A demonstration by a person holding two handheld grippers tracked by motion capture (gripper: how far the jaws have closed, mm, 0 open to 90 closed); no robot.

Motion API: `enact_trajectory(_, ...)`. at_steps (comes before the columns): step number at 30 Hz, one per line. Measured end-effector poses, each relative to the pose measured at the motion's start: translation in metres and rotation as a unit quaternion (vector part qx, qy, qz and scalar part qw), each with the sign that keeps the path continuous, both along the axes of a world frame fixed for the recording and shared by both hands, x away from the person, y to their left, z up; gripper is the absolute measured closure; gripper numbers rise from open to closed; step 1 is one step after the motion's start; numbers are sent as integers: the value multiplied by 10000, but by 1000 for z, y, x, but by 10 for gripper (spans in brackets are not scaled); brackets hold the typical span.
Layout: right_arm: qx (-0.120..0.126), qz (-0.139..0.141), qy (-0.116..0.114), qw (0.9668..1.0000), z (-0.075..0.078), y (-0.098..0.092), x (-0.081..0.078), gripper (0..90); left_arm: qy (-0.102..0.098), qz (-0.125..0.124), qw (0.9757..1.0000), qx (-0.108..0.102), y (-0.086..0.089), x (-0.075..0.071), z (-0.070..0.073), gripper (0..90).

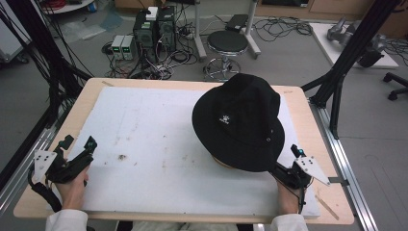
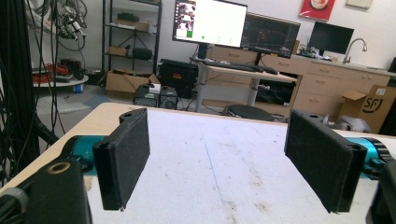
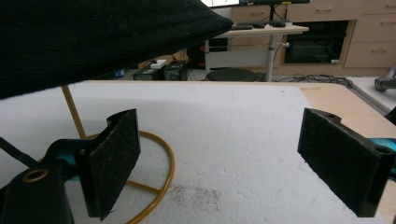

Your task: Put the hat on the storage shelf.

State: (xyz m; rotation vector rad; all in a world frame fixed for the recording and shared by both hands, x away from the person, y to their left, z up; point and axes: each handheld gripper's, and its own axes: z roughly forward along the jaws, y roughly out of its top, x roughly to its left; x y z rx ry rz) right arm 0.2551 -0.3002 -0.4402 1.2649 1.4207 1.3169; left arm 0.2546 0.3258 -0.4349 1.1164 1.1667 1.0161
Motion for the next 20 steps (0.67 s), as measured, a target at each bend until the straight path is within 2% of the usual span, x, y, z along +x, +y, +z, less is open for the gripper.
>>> enact_trajectory(20,15,16,22,10000,0,0,1,125,52,-75,10000,-23,0,1,-2,231)
